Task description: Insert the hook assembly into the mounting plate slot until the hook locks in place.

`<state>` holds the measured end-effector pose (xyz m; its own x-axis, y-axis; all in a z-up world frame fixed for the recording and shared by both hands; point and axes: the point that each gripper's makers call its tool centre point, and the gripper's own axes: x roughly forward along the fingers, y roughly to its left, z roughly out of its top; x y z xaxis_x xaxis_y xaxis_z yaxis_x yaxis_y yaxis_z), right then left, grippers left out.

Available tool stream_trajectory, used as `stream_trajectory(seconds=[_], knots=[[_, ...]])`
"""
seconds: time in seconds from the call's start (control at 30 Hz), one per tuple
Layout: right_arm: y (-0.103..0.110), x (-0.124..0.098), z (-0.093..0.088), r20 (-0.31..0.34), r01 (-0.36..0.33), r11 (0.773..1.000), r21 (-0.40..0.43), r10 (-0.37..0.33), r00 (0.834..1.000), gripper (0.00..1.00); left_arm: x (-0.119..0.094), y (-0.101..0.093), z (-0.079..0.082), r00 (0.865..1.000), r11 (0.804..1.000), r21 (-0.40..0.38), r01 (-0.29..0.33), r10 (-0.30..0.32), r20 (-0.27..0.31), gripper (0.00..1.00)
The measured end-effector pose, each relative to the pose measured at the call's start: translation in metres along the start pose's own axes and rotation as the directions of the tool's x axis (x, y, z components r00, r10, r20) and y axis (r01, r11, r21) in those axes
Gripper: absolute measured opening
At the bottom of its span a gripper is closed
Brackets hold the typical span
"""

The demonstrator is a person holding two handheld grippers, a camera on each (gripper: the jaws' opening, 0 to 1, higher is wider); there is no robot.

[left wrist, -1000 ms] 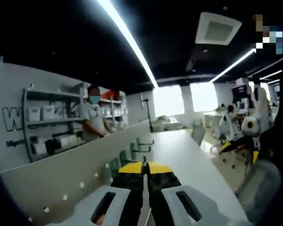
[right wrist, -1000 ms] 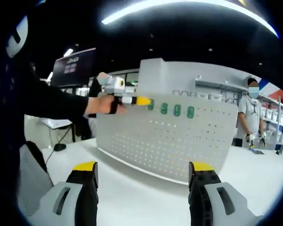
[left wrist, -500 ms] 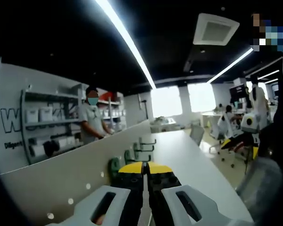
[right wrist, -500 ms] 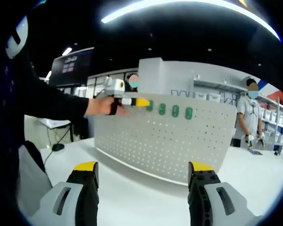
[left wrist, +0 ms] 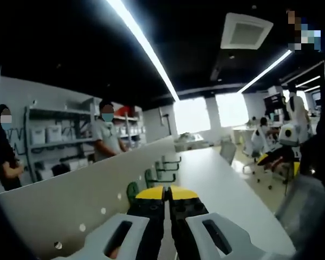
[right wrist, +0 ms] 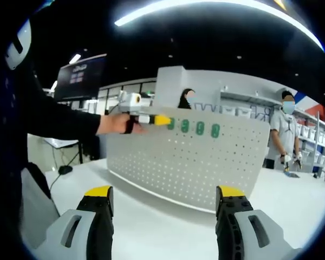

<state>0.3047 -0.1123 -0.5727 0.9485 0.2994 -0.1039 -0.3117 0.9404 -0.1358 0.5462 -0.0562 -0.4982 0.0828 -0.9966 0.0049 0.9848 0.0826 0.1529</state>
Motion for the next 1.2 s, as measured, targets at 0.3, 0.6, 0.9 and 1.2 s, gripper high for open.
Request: stream_trajectory(seconds=[0.3, 0.6, 0.9, 1.2], knots=[[-0.001, -0.001, 0.001, 0.004, -0.001, 1.000, -0.005, 0.001, 1.000, 0.78, -0.001, 0.001, 0.001, 0.999, 0.998, 0.059, -0.031, 0.033, -0.027, 0.14], [-0.001, -0.002, 0.004, 0.017, -0.006, 1.000, -0.009, 0.006, 1.000, 0.78, -0.007, -0.017, 0.018, 0.999, 0.997, 0.068, -0.047, 0.048, -0.019, 0.40], [0.001, 0.000, 0.004, 0.021, -0.025, 1.000, -0.014, 0.025, 0.999, 0.78, -0.020, -0.038, 0.027, 0.996, 0.994, 0.067, -0.085, 0.086, -0.012, 0.59], [0.000, 0.002, 0.006, 0.029, -0.040, 0.999, -0.021, 0.040, 0.999, 0.78, -0.035, -0.060, 0.017, 0.993, 0.993, 0.027, -0.111, 0.112, -0.037, 0.70]])
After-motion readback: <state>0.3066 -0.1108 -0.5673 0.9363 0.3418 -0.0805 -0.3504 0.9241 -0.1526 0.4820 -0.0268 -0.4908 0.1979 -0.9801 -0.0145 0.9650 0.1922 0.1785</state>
